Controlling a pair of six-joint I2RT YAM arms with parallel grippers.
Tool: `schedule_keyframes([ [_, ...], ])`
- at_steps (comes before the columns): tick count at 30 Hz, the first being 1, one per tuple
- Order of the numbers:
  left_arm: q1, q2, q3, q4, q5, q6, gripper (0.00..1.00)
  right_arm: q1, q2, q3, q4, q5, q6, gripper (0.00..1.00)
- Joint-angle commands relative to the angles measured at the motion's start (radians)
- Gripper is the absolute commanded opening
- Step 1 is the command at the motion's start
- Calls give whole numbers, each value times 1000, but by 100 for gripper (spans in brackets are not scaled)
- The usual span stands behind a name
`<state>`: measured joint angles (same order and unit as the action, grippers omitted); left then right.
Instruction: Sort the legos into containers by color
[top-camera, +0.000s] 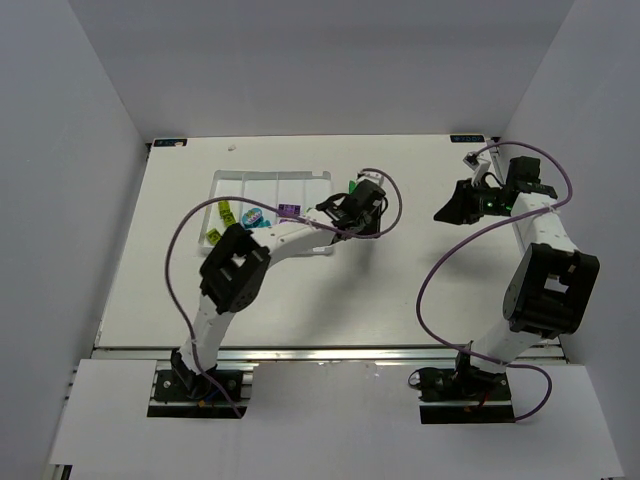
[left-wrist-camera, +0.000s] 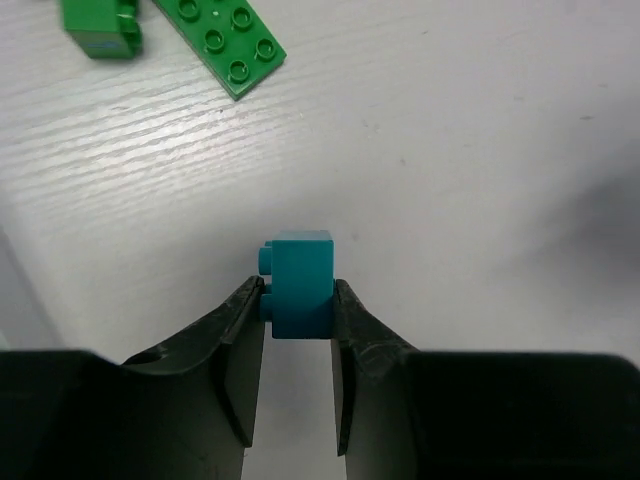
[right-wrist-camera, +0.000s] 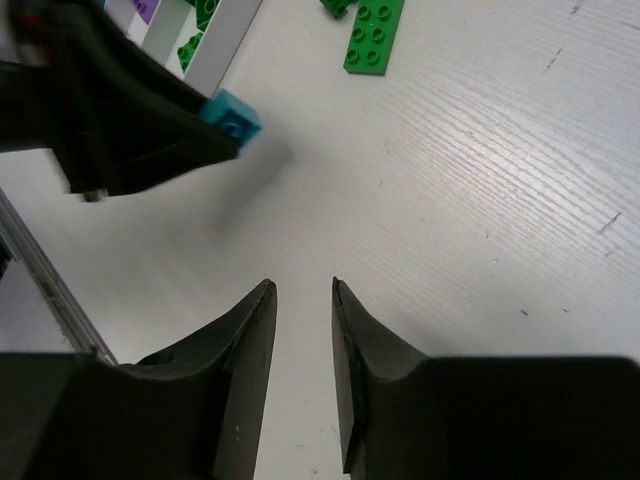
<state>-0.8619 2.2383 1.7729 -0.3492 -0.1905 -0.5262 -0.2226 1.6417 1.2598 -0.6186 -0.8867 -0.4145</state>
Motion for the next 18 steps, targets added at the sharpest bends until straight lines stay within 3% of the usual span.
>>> schedule_keyframes([
  [1, 12, -284, -117, 121, 10, -41, 0, -4, -51, 1, -42, -44, -66, 33],
  [4, 53, -423, -275, 119, -10, -66, 0, 3, -52, -10, -50, -47, -82, 23],
  [9, 191, -584, -505, 115, -15, -92, 0, 49, -49, -14, -67, -25, -110, 22],
  [13, 300, -652, -569, 112, -24, -66, 0, 107, -45, 3, -63, -1, -115, 24],
  [18, 435, -615, -550, 93, -6, -23, 0, 187, -20, 35, -46, 40, -86, 28],
])
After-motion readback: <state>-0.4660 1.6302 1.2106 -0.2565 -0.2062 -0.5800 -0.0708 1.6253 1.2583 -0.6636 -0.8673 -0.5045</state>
